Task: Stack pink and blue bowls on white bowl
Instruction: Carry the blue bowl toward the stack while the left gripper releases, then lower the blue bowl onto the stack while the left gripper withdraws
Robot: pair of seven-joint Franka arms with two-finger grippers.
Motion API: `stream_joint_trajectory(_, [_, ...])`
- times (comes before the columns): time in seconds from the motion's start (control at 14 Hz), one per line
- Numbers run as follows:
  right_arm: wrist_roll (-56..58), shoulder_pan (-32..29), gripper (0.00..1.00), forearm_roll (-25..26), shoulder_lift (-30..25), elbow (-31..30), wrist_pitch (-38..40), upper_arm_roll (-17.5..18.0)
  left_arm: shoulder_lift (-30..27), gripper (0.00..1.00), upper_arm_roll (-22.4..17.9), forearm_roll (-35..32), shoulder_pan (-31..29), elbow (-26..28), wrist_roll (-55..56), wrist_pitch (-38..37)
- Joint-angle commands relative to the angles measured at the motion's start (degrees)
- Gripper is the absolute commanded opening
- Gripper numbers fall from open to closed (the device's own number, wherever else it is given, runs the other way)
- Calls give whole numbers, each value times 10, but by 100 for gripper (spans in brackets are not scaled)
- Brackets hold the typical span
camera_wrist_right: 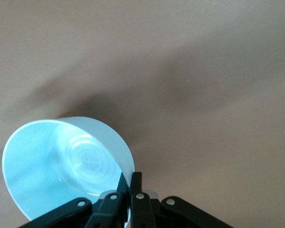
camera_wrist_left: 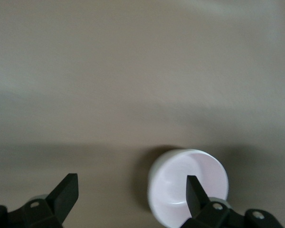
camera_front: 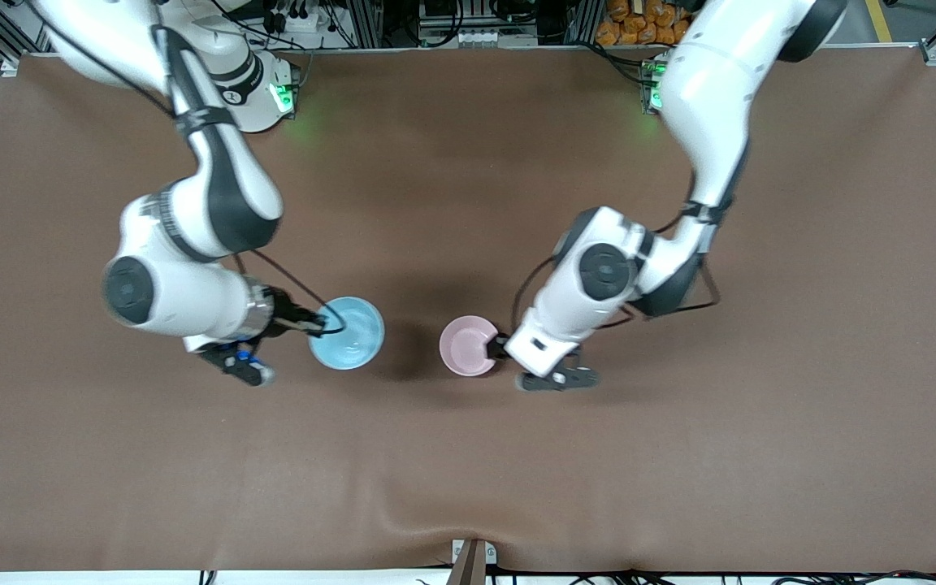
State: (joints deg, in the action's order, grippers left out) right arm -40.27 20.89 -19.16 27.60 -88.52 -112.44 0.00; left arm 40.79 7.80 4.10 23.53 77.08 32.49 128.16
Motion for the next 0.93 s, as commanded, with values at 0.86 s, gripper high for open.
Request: stream_joint_trajectory(0.86, [-94, 140, 0, -79, 106, 0, -254, -7, -180, 100, 5, -27, -233, 17, -320, -258])
